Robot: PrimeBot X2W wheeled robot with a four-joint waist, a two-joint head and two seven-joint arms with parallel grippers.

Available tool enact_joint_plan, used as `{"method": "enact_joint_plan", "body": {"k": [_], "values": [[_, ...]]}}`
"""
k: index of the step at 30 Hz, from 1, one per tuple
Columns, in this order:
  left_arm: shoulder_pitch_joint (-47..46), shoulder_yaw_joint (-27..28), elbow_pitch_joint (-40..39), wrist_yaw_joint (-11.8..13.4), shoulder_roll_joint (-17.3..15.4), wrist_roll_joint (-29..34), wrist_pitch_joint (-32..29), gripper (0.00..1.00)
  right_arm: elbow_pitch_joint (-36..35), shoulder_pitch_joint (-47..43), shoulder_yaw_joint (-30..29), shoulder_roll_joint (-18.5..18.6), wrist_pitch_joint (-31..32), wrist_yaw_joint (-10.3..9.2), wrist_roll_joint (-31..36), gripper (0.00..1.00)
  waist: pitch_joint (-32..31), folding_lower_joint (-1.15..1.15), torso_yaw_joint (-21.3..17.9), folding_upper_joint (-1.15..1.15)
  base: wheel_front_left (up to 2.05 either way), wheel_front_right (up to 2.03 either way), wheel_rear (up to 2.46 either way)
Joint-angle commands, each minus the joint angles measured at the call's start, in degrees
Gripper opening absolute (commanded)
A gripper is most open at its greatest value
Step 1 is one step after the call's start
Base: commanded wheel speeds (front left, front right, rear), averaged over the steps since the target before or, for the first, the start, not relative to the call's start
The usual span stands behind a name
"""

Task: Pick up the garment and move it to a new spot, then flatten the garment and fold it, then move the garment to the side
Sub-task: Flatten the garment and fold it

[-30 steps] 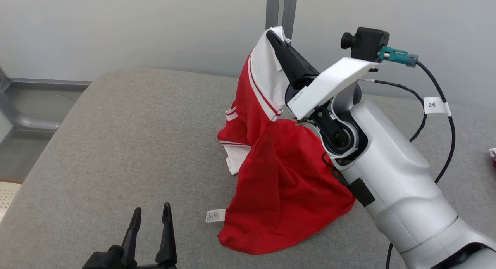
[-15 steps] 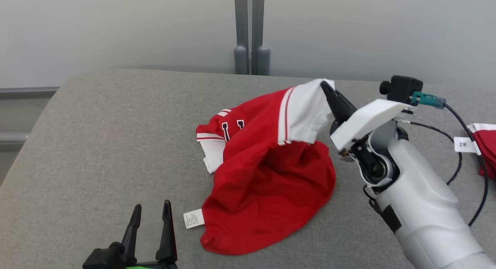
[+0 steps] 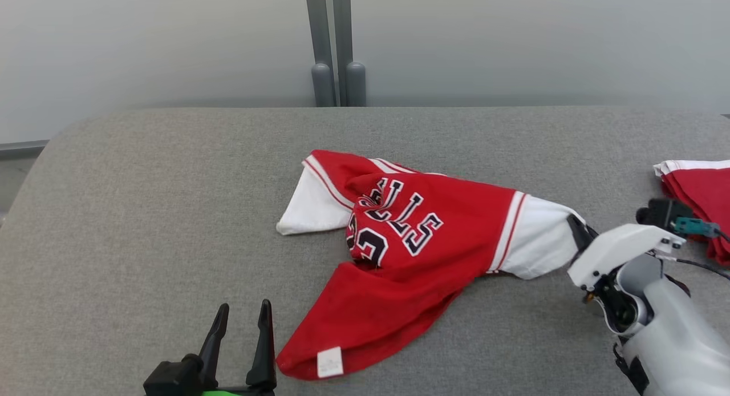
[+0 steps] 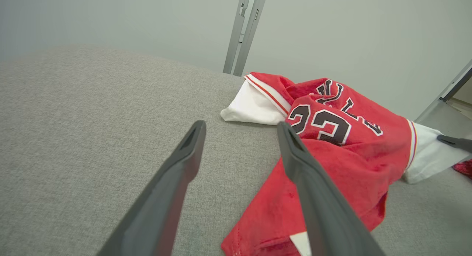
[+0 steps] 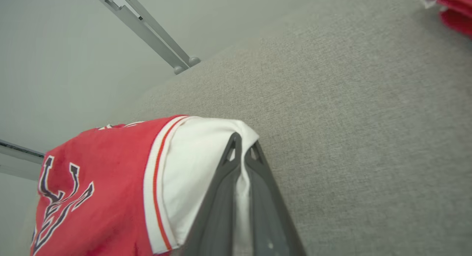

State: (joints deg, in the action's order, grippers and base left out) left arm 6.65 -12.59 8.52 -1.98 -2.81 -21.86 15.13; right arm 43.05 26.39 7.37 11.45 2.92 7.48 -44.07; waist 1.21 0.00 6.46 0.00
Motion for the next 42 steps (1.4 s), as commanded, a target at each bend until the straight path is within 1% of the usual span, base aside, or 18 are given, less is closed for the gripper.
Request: {"method": "enact_joint_plan", "body": {"k": [1,8,15,19,20,21,22,23,27,30,32,34,35,37,40,42], "values": [[-0.8,0.2,0.2,-0.1,-0.2,0.0,0.0,1.0,1.2,-1.0,-1.1,1.0,-0.5,0.02,0.7,0.0,0.2,0.0,-0.2,0.0,0.0,0.0,0.0],[-1.0,0.6,0.8,-0.3,-0.2,0.7,0.0,1.0,7.4,-1.7,-5.4,3.6,-1.8,0.02,3.1,0.0,0.5,0.0,-1.0,0.0,0.0,0.0,0.0],[-0.8,-0.5,2.3,-0.6,-0.2,0.1,0.0,1.0,13.3,0.0,-8.3,4.9,-4.4,0.01,6.7,0.0,0.2,0.0,-1.6,0.0,0.0,0.0,0.0],[-1.0,-1.2,3.6,-1.2,-0.2,-0.2,0.0,1.0,15.7,1.1,-9.0,4.3,-5.1,0.01,8.5,0.0,0.2,0.0,-1.8,0.0,0.0,0.0,0.0],[-1.1,-1.3,3.8,-1.3,-0.2,-0.2,0.0,1.0,16.0,1.2,-8.8,4.1,-4.9,0.01,8.8,0.02,0.2,0.0,-1.8,0.0,0.0,0.0,0.0],[-1.2,-1.3,4.0,-1.4,-0.2,-0.3,0.0,1.0,16.2,1.3,-8.5,3.7,-4.7,0.01,9.1,0.24,0.2,0.0,-1.8,0.0,0.0,0.0,0.0],[-1.2,-1.3,4.1,-1.4,-0.2,-0.3,0.0,1.0,16.1,1.3,-8.0,3.5,-4.7,0.01,9.5,0.73,0.1,0.0,-1.9,0.0,0.0,0.0,0.0],[-1.2,-1.3,4.2,-1.4,-0.2,-0.4,0.0,1.0,15.8,1.1,-7.7,3.5,-5.1,0.01,9.9,1.0,0.1,0.0,-1.9,0.0,0.0,0.0,0.0],[-0.8,-1.1,3.8,-1.5,-0.2,-0.3,0.0,1.0,13.9,-0.6,-5.7,4.3,-9.1,0.01,12.8,1.0,-0.5,0.0,-2.0,0.0,0.0,0.0,0.0],[0.1,-0.6,2.9,-1.0,-0.2,-0.1,0.0,1.0,12.1,-2.4,-4.6,6.7,-14.5,0.01,17.4,1.0,-0.9,0.0,-2.0,0.0,0.0,0.0,0.0],[0.7,-0.2,2.1,-0.7,-0.2,0.0,0.0,1.0,10.5,-4.0,-5.3,7.7,-16.9,0.01,21.2,1.0,-1.3,0.0,-2.2,0.0,0.0,0.0,0.0],[1.2,0.3,1.4,-0.5,-0.2,0.0,0.0,1.0,7.6,-6.1,-7.4,7.6,-17.8,0.02,24.2,1.0,-1.6,0.0,-2.5,0.0,0.0,0.0,0.0],[1.4,0.6,1.2,-0.4,-0.2,0.1,0.0,1.0,5.4,-7.2,-8.9,7.5,-18.1,0.01,25.5,1.0,-1.7,0.0,-2.8,0.0,0.0,0.0,0.0],[2.0,1.1,0.4,-0.2,-0.2,0.2,0.0,1.0,-2.9,-10.4,-13.4,7.0,-18.2,-0.01,29.3,1.0,-1.7,0.0,-3.4,0.0,0.0,0.0,0.0],[2.5,2.0,-0.7,-0.1,-0.2,0.6,0.0,1.0,-17.4,-18.4,-19.6,2.8,-18.1,0.01,34.8,1.0,-1.6,0.0,-4.2,0.0,0.0,0.0,0.0],[2.9,2.3,-1.3,0.0,-0.2,1.0,0.0,1.0,-26.0,-23.0,-21.4,0.7,-18.1,0.0,37.7,1.0,-1.5,0.0,-4.4,0.0,0.0,0.0,0.0]]}}
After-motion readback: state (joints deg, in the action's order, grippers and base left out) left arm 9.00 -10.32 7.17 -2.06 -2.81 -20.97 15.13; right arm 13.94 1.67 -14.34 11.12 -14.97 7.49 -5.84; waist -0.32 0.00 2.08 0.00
